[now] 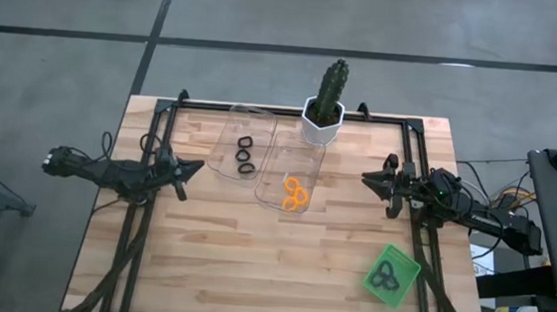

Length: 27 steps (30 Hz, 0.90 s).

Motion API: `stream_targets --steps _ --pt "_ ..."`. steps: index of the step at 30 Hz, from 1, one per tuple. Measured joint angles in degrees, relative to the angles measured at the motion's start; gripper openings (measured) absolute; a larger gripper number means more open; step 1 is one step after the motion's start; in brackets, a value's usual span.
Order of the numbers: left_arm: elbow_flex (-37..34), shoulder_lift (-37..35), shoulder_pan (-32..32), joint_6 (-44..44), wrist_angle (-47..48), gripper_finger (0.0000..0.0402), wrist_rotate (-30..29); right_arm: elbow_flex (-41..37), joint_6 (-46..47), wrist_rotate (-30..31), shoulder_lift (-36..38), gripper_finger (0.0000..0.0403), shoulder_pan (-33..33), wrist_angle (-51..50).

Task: Sort items
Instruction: Return to Home Position

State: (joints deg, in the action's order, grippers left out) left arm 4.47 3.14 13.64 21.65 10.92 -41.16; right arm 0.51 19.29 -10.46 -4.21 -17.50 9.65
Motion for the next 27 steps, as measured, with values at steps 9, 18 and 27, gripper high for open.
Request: stream_targets --steps 9,18,27 --pt "-0.02 0.0 0.01 0.0 0.01 0.0 0.0 0.0 0.02 0.0 0.0 0.0074 0.0 0.01" --pt "-0.04 0.0 0.01 0.0 0.02 0.0 -0.01 0.0 0.02 0.0 0.02 0.0072 0.0 0.02" --pt "-0.04 0.0 0.01 0.0 0.02 0.0 -0.01 0.0 0.04 0.0 0.02 0.0084 0.0 0.02"
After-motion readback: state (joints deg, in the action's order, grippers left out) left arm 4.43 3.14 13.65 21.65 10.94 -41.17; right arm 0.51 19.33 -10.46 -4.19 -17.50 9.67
